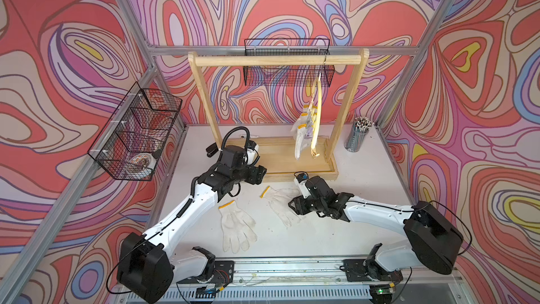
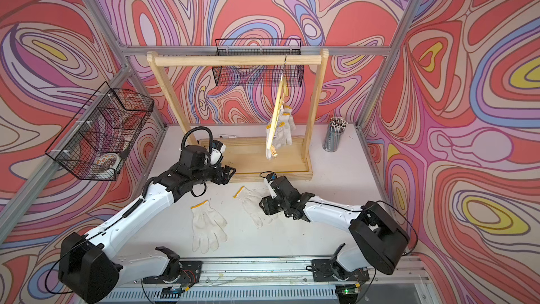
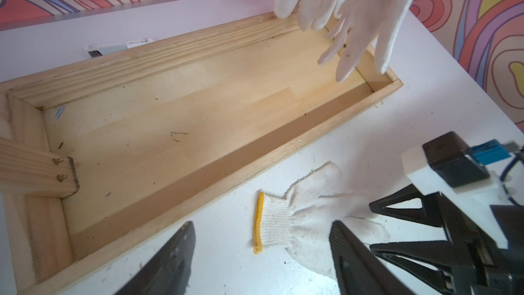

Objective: Clip the gloves onto a hanger to dry
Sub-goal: Pick up the glove from the center of the board.

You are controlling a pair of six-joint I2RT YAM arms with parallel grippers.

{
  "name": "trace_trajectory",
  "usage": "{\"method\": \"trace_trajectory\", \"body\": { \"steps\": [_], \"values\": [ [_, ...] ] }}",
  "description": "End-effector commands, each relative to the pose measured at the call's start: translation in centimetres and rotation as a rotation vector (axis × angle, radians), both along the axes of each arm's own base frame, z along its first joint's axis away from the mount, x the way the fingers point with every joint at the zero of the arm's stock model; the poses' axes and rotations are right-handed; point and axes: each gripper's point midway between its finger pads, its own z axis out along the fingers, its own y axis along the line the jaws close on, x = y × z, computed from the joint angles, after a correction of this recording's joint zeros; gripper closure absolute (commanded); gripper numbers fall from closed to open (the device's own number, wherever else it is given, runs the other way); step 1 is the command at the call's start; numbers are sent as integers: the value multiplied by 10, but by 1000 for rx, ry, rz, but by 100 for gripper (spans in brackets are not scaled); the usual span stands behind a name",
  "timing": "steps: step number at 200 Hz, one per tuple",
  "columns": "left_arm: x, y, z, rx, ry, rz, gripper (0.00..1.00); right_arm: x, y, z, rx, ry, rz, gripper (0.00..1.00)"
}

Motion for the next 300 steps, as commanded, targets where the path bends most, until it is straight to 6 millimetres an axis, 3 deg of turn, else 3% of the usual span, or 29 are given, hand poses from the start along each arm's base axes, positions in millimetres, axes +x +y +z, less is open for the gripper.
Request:
{"method": "trace_trajectory", "body": {
  "steps": [1, 45, 97, 119, 122, 130, 171, 235, 300],
  "values": [
    [-3, 10, -10, -9, 26, 46, 22, 10, 17, 6, -7, -59, 28, 45],
    [-2, 33, -18, -34, 60, 121, 22, 17, 58, 0, -58, -88, 136, 48],
    [0, 61, -25, -68, 79, 228, 20, 29, 81, 2, -80, -119, 164, 50],
    [0, 68, -27, -81, 86, 256, 20, 28, 86, 0, -125, -134, 191, 52],
    [0, 68, -27, -80, 85, 260, 19, 26, 86, -11, -148, -118, 198, 52],
    [0, 71, -26, -80, 80, 269, 19, 24, 87, -16, -164, -114, 212, 54],
    [-3, 80, -22, -84, 57, 304, 19, 20, 92, -27, -207, -112, 233, 59],
    [-4, 83, -23, -88, 48, 314, 19, 37, 89, -33, -314, -166, 207, 64],
    [-6, 88, -25, -92, 42, 336, 19, 30, 99, -42, -314, -147, 262, 64]
  ]
}}
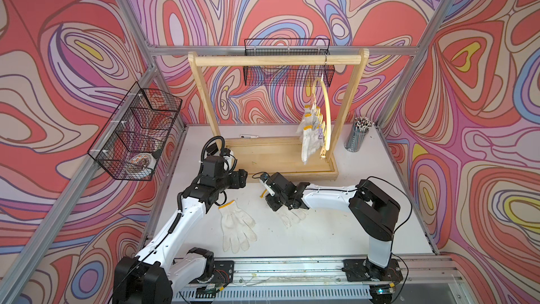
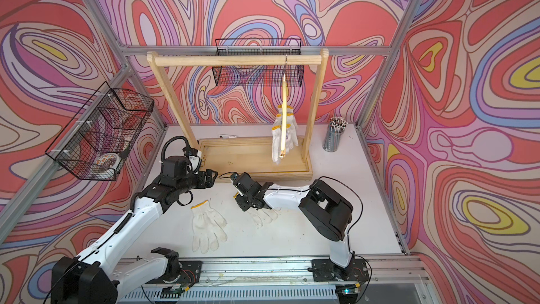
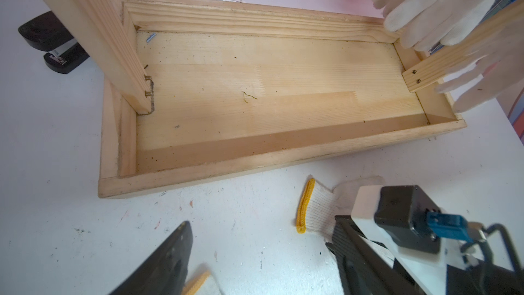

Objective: Clip the gloves onto a hanger to dry
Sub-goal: Pick up the glove from the center of the board.

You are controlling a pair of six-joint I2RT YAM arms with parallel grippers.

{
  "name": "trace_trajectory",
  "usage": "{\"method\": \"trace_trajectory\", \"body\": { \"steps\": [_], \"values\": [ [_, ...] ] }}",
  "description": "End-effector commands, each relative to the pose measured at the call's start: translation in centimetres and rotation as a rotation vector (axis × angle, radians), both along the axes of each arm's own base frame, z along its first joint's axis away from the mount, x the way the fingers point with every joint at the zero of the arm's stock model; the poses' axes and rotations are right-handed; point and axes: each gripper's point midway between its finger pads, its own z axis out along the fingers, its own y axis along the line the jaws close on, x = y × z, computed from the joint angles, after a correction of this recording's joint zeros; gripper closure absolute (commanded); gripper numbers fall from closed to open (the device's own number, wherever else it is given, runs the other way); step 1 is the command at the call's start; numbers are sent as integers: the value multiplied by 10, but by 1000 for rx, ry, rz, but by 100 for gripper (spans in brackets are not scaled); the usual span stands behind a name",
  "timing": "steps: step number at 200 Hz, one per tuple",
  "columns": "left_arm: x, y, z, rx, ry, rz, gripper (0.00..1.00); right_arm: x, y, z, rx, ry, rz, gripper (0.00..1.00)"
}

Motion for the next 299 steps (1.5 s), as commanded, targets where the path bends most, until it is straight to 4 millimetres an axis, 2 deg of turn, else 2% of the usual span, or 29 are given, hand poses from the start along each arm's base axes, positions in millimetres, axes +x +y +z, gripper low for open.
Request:
{"method": "trace_trajectory", "body": {
  "steps": [1, 22, 78, 123, 127, 144, 165, 173, 201, 205, 221, 269, 299],
  "values": [
    [0, 6, 2, -12, -14, 36, 19, -5, 1, -12, -34, 17, 24, 64],
    [0, 7, 0, -15, -9, 38, 19, -6, 1, -15, -54, 20, 40, 67],
    [-1, 9, -1, -19, -7, 46, 19, -9, 3, -26, -106, 18, 67, 68],
    [-1, 8, 0, -23, -7, 40, 19, -14, -8, -43, -183, 51, 59, 87],
    [3, 6, 6, -31, -36, 38, 19, -15, -9, -44, -186, 55, 56, 89],
    [3, 5, 7, -39, -41, 33, 19, -21, -16, -46, -193, 78, 43, 100],
    [2, 4, 10, -45, -52, 26, 19, -33, -25, -42, -170, 116, 30, 100],
    [2, 3, 10, -49, -56, 20, 19, -42, -24, -36, -137, 143, 45, 100],
    [3, -10, 11, -92, -65, -39, 19, -65, -17, 3, 7, 196, 108, 100],
    [3, -12, 12, -102, -67, -48, 19, -67, -16, 19, 43, 190, 119, 100],
    [2, -25, 19, -154, -87, -115, 19, -74, -18, 46, 122, 206, 140, 100],
    [0, -64, 50, -304, -188, -339, 20, -98, -20, 133, 376, 223, 251, 100],
    [-6, -89, 73, -407, -266, -517, 20, -108, -31, 181, 507, 216, 303, 100]
  ]
}}
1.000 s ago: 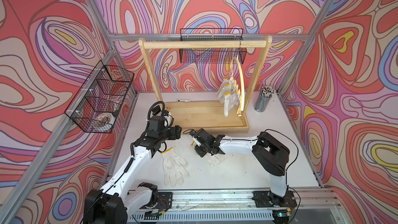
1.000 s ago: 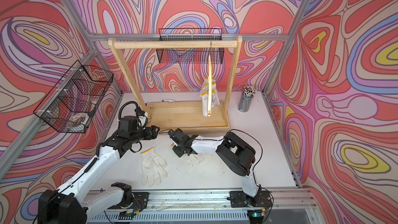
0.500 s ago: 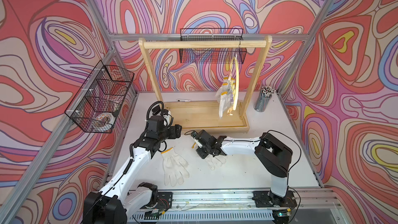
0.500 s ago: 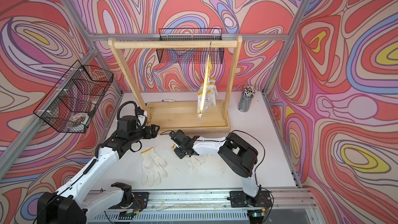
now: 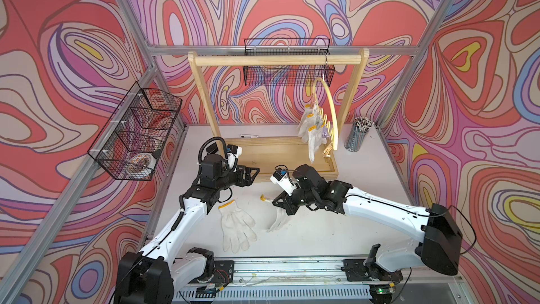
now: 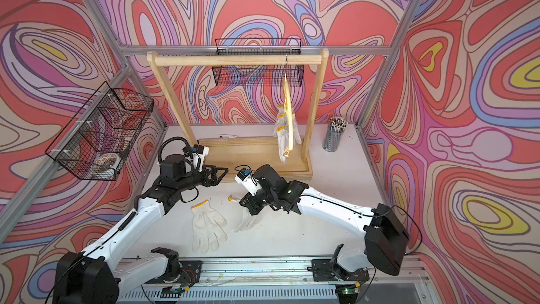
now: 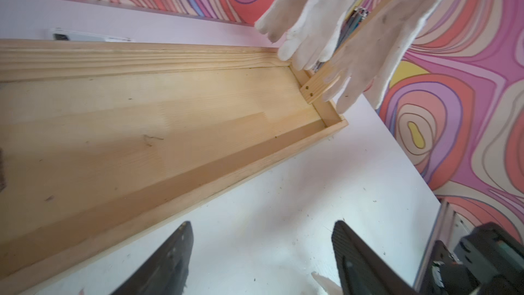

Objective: Clip the gloves onto a hanger to dry
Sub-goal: Pick up the glove from the center of the board.

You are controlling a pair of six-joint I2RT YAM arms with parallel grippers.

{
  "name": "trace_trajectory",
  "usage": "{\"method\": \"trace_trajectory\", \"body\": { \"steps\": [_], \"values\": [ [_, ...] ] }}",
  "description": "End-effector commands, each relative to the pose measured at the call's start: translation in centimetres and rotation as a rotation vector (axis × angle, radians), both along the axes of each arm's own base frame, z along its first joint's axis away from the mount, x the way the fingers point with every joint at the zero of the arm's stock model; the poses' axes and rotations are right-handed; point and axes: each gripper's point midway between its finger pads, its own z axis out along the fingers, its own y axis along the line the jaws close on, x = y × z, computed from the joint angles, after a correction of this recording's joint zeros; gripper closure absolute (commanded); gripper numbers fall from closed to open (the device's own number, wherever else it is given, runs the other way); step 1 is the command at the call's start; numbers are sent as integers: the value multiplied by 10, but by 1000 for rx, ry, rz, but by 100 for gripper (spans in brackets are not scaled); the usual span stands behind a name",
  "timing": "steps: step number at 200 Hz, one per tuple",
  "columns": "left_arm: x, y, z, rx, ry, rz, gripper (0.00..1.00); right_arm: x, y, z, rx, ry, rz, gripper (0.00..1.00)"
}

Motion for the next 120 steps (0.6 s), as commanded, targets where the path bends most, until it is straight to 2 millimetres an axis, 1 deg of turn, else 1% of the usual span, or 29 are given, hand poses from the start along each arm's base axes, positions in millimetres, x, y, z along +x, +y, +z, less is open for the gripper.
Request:
{"method": "trace_trajectory", "body": {
  "steps": [1, 29, 47, 66, 86, 105, 112, 120],
  "values": [
    [-7, -25, 34, -123, -123, -185, 20, -20, -8, 30, 106, 59, 73, 100],
    [-14, -40, 65, -206, -234, -320, 21, -22, -27, 63, 201, 45, 59, 100],
    [-19, -47, 78, -251, -267, -397, 21, -22, -39, 84, 265, 20, 42, 100],
    [-25, -53, 88, -304, -291, -475, 23, -25, -47, 105, 310, -9, 39, 100],
    [-31, -59, 96, -378, -309, -568, 24, -28, -53, 120, 333, -29, 46, 100],
    [-37, -62, 111, -461, -354, -660, 24, -28, -57, 137, 360, -54, 56, 100],
    [-33, -65, 112, -473, -323, -673, 25, -29, -58, 144, 372, -64, 60, 100],
    [-34, -71, 110, -471, -316, -700, 26, -30, -59, 150, 384, -74, 64, 100]
  ]
}}
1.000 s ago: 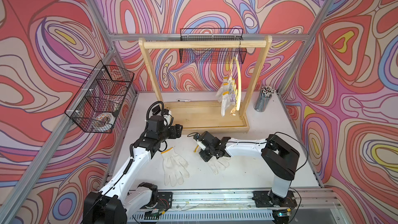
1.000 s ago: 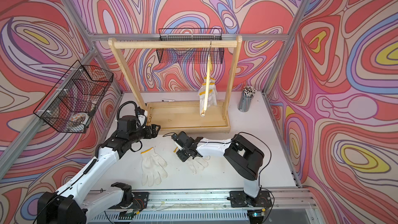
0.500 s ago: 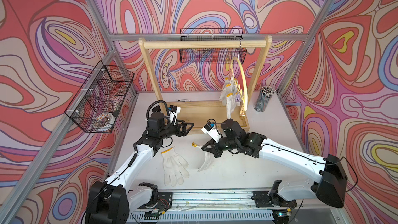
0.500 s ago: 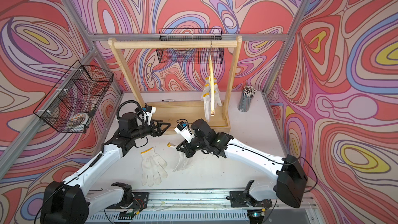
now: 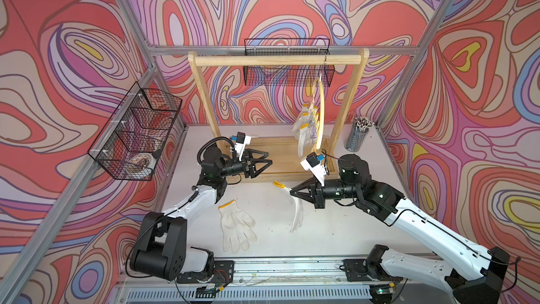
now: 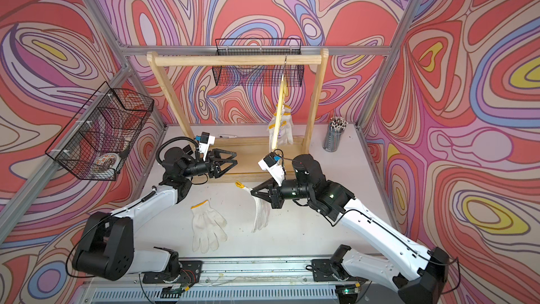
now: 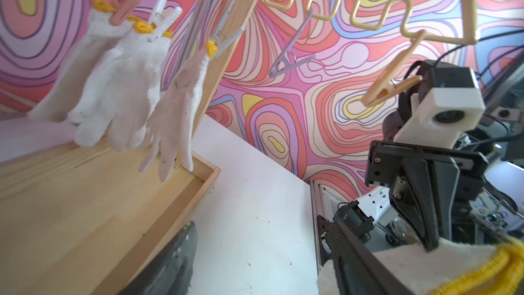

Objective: Clip the gloves onto a hanger to dry
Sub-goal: Pick up the glove from the center of the board.

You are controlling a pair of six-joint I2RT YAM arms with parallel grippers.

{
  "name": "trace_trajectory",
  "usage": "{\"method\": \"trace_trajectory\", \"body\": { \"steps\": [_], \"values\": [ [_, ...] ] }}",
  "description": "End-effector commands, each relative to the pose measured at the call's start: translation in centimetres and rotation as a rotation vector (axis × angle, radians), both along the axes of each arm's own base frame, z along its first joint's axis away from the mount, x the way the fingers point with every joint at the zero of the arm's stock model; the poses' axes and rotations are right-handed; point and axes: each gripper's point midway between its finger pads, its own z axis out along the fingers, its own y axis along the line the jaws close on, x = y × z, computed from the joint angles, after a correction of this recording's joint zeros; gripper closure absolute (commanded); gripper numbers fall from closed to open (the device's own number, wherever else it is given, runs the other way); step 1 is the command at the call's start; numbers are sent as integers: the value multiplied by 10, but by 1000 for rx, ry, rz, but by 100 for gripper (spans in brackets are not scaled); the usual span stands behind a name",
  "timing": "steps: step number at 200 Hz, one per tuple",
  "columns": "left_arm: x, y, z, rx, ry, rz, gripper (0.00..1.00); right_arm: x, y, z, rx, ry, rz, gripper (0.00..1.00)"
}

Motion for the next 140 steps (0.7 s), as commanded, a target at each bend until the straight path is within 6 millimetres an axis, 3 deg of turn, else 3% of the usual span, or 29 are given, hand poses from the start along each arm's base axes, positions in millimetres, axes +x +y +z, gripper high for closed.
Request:
{"method": "trace_trajectory", "body": {
  "steps": [1, 40, 114, 140],
  "values": [
    [-23, -9, 34, -67, -112, -168, 26, -7, -3, 29, 53, -34, 31, 100],
    [-35, -27, 44, -58, -184, -252, 27, -8, -11, 53, 97, -84, 17, 100],
    [-48, -23, 75, -91, -308, -217, 28, 11, -20, 93, 151, -190, -98, 100],
    [-57, -28, 85, -96, -335, -247, 29, 16, -15, 95, 152, -200, -94, 100]
  ]
}}
